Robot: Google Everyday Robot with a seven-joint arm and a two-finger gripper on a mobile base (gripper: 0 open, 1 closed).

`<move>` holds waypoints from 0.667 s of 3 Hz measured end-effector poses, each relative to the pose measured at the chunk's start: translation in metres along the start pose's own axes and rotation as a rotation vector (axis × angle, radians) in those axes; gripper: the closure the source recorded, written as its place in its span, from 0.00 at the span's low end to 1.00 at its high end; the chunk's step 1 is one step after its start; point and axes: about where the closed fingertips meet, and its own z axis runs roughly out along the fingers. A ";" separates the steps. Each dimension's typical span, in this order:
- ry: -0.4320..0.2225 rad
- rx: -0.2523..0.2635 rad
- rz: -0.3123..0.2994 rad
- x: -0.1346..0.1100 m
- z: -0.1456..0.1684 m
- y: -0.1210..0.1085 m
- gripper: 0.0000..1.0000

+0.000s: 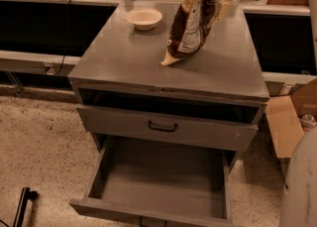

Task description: Pick brown chip bag from middle drawer and place on counter

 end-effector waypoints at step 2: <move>0.157 -0.190 -0.018 0.026 -0.058 0.039 0.00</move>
Offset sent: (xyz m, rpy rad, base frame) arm -0.0549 -0.1552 0.0012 -0.3595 0.0710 -0.2675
